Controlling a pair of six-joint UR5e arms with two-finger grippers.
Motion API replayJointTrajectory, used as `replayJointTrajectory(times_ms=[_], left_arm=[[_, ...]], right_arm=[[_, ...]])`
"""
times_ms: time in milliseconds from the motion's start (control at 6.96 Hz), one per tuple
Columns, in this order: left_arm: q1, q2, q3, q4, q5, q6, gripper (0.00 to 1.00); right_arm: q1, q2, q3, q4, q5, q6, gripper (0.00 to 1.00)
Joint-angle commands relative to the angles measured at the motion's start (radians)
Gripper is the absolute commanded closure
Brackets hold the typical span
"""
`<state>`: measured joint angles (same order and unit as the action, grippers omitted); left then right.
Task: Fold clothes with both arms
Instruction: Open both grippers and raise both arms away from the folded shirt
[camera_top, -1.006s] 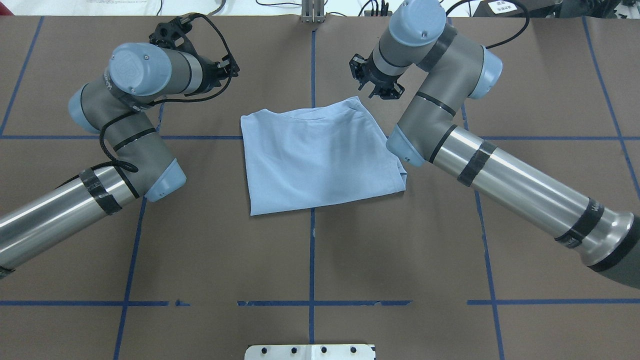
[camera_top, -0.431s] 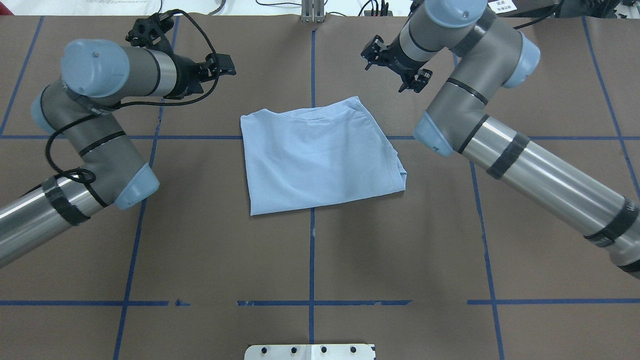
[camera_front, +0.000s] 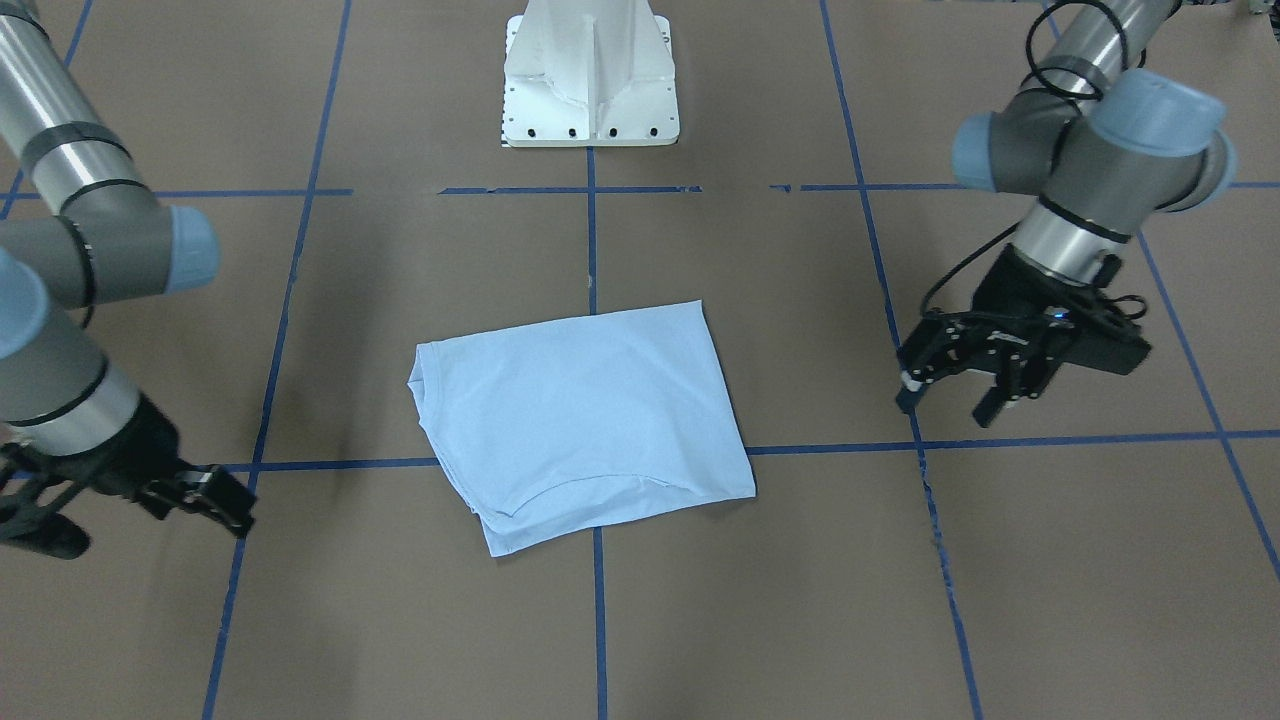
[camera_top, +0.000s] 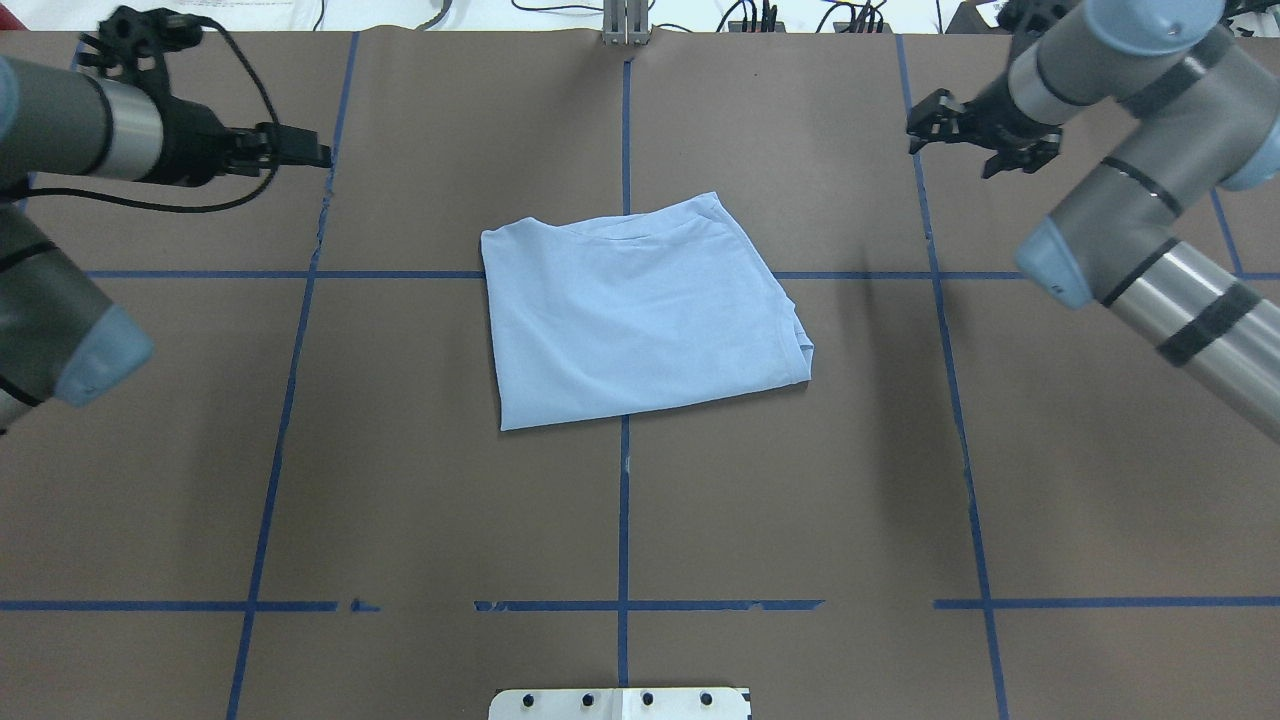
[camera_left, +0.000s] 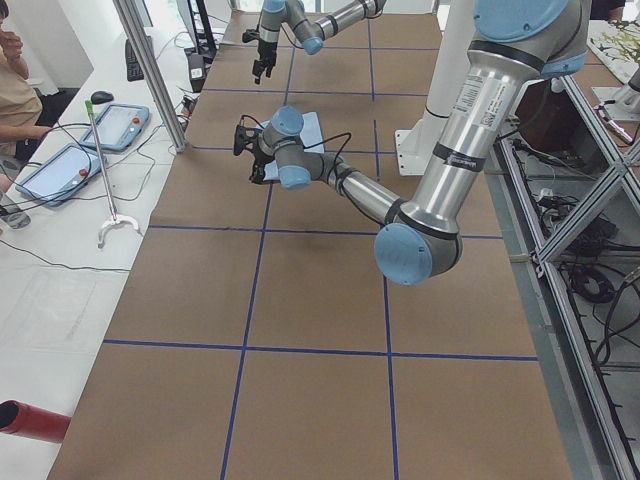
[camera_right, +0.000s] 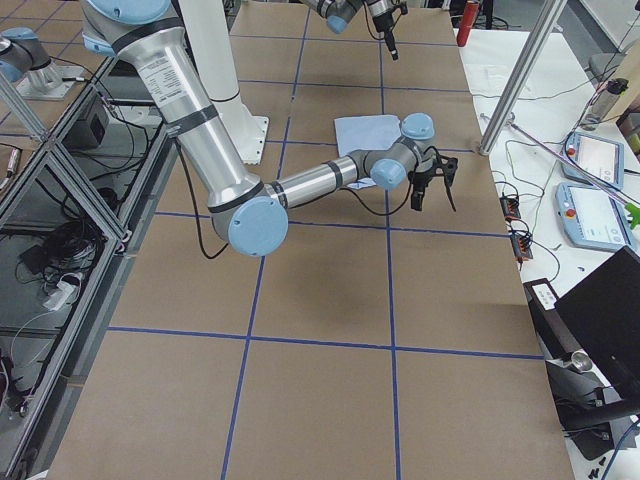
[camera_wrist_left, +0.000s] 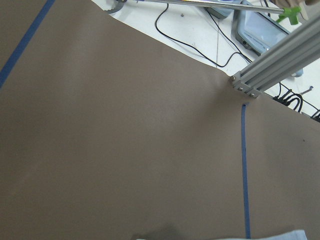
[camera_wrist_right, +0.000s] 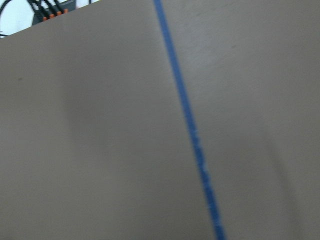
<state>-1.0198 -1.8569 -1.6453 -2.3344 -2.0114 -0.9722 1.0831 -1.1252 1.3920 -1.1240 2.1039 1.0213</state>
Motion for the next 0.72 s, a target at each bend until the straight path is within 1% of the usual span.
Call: replayJointTrajectory(times_ms=[0, 144, 288, 431, 575], left_arm=[[-0.240, 0.138, 0.011, 0.042, -0.111, 0.427, 0.00], [-0.366, 0.146, 0.010, 0.163, -0.118, 0.630, 0.00], [-0.490, 0.130, 0.004, 0.313, -0.144, 0.805, 0.00], [-0.564, 0.101, 0.001, 0.434, -0.205, 0.892, 0.00], [-0.606, 0.073, -0.033, 0.563, -0.214, 0.943, 0.00]], right_arm=[[0.276, -0.149, -0.007, -0.023, 0.163, -0.414, 0.00], [0.388, -0.183, 0.001, -0.101, 0.207, -0.584, 0.00], [0.490, -0.195, 0.010, -0.209, 0.252, -0.762, 0.00], [0.559, -0.191, 0.046, -0.344, 0.266, -0.902, 0.00], [0.607, -0.191, 0.152, -0.535, 0.263, -0.988, 0.00]])
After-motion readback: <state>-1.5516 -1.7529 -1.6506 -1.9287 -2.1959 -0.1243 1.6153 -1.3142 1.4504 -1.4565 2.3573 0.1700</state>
